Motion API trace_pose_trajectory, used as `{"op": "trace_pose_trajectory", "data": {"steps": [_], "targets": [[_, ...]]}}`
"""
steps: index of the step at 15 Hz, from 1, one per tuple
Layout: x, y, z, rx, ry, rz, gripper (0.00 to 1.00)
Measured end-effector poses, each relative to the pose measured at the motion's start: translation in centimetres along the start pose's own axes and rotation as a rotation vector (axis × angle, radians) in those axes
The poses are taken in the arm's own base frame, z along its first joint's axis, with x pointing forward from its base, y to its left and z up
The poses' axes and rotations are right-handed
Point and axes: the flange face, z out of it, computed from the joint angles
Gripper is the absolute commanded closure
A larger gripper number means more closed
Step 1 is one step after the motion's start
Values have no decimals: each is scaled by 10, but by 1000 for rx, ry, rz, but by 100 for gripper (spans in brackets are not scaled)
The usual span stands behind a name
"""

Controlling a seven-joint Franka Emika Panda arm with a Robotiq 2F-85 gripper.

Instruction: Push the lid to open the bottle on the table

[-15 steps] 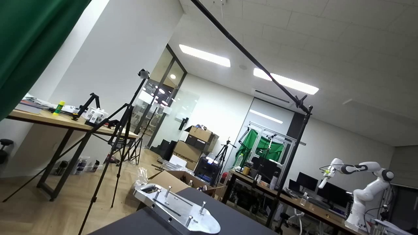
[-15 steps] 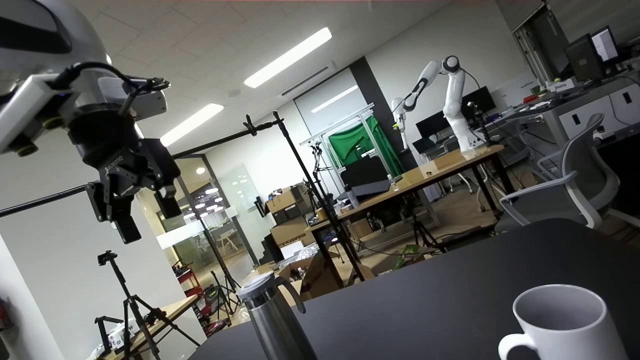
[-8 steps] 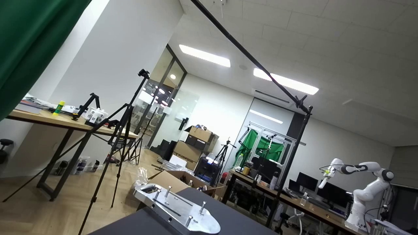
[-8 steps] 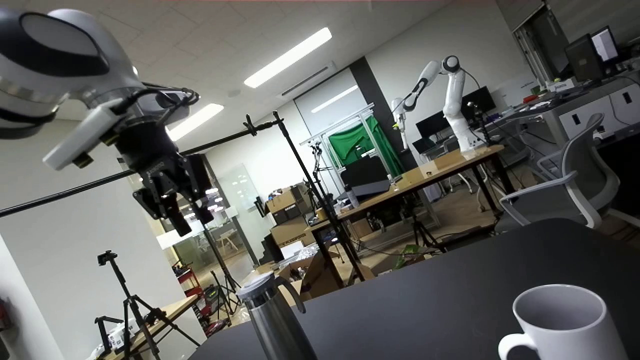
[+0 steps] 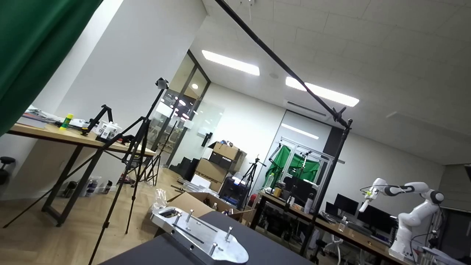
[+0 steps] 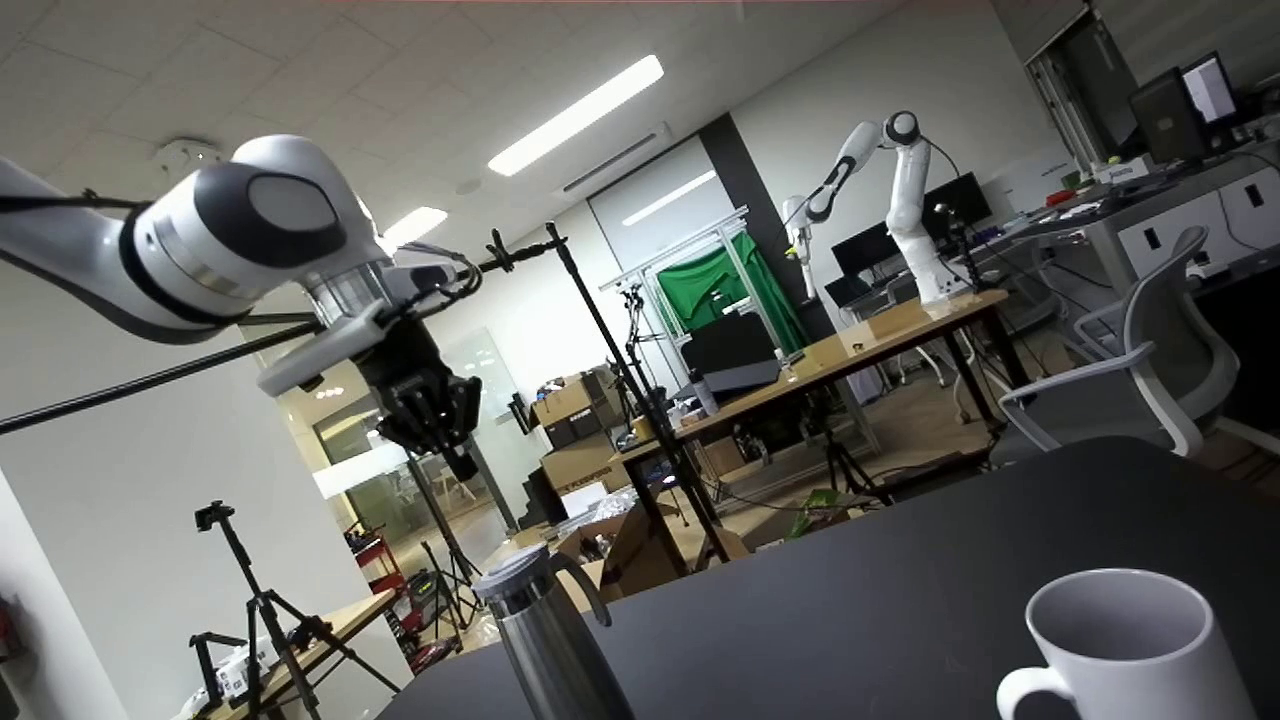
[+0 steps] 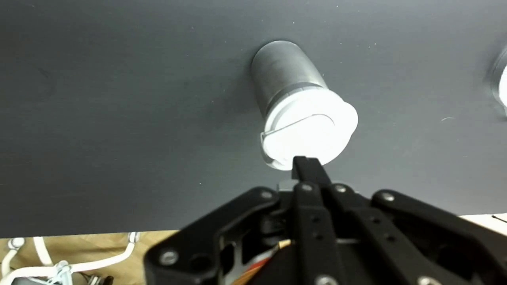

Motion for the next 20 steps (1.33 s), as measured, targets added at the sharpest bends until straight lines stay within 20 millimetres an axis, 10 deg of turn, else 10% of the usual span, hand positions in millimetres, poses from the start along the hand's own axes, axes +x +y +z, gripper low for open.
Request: {"op": "trace_pose_trajectory", "data": {"steps": [10,20], "targets": [[45,-31,94,35,-125,-28,100],[61,-33,119,28,-247,-31,100]]}}
